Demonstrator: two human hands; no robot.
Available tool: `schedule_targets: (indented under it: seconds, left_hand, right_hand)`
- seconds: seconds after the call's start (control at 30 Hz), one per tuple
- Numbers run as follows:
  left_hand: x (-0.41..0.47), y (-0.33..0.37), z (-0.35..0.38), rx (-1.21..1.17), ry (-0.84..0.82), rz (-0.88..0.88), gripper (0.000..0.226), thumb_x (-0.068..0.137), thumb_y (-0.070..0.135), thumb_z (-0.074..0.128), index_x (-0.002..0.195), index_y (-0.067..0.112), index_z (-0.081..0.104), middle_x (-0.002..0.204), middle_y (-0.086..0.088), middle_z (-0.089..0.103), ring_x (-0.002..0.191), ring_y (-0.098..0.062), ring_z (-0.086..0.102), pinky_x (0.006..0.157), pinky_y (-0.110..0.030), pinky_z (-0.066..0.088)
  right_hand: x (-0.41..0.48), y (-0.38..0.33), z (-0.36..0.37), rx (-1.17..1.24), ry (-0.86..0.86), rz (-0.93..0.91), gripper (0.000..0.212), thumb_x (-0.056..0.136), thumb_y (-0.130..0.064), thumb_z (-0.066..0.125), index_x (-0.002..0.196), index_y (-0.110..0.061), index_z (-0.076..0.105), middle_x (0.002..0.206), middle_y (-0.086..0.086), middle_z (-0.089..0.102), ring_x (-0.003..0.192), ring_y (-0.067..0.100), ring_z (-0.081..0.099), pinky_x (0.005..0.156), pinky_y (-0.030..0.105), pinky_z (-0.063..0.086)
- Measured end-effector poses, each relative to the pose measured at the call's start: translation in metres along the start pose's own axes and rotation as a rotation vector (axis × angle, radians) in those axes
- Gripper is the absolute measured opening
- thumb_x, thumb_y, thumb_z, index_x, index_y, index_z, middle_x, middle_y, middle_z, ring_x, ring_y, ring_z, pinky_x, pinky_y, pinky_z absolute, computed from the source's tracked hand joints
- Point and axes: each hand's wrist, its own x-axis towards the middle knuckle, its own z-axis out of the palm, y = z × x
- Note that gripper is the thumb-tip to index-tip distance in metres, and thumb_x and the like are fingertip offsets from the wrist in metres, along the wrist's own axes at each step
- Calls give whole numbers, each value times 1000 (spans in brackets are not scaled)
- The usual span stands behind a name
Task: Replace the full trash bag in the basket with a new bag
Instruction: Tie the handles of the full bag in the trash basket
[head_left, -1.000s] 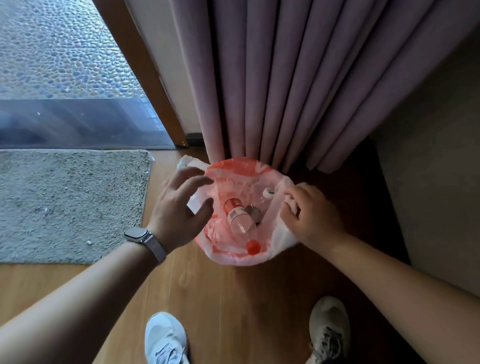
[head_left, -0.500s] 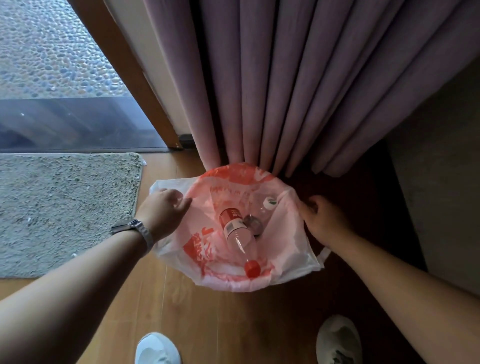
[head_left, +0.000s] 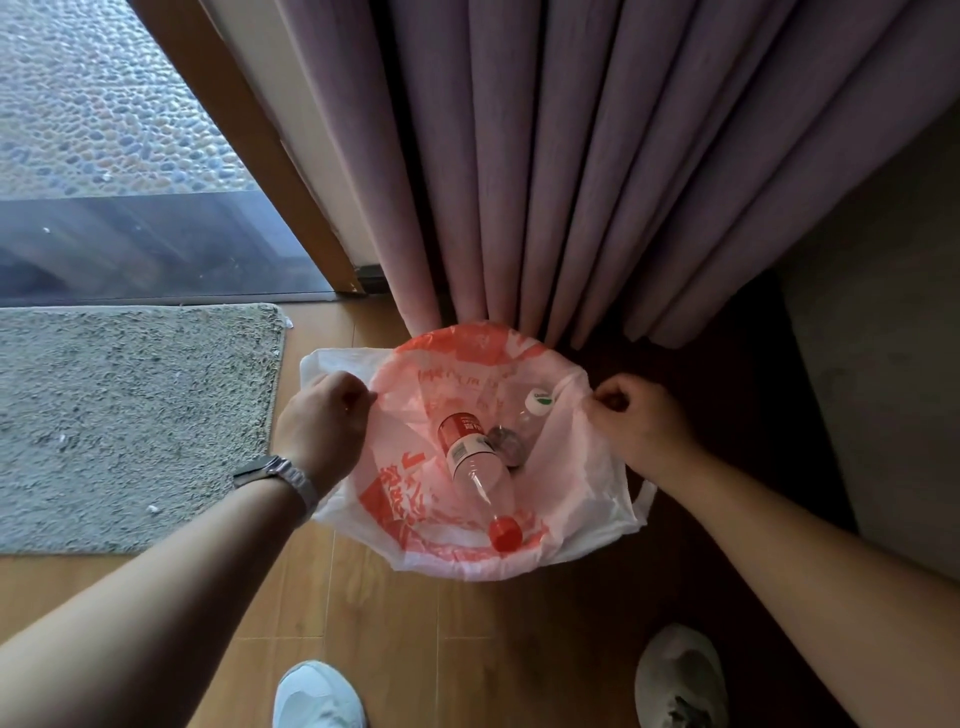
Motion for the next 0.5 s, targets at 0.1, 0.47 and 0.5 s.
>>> schedule_targets:
  seconds: [0.1, 0.47, 0.5]
  left_hand:
    - [-11, 7, 2, -66, 41, 59, 11, 88, 18, 65, 81, 10, 64, 81, -7, 62, 66, -25, 51, 60, -31, 36]
    - [-25, 37, 10, -17, 70, 337, 16, 90, 20, 58, 81, 8, 63, 79, -11, 60, 69, -32, 55, 61, -35, 42]
    - [-26, 35, 11, -10, 69, 336, 17, 89, 21, 56, 80, 8, 62, 78, -11, 59, 69, -32, 54, 60, -36, 43]
  right_hand:
    - [-1, -5, 0, -28, 37, -39, 6, 88, -20, 66, 82, -19, 63, 80, -8, 62, 75, 10, 60, 57, 21, 44]
    - [-28, -59, 42, 88, -114, -363, 7, 86, -9, 63, 81, -14, 65, 79, -3, 66, 75, 11, 62, 71, 31, 53]
    - [-33, -65, 46, 85, -169, -398, 7, 87, -10, 62, 82, -15, 64, 80, -3, 65, 77, 11, 62, 71, 29, 54]
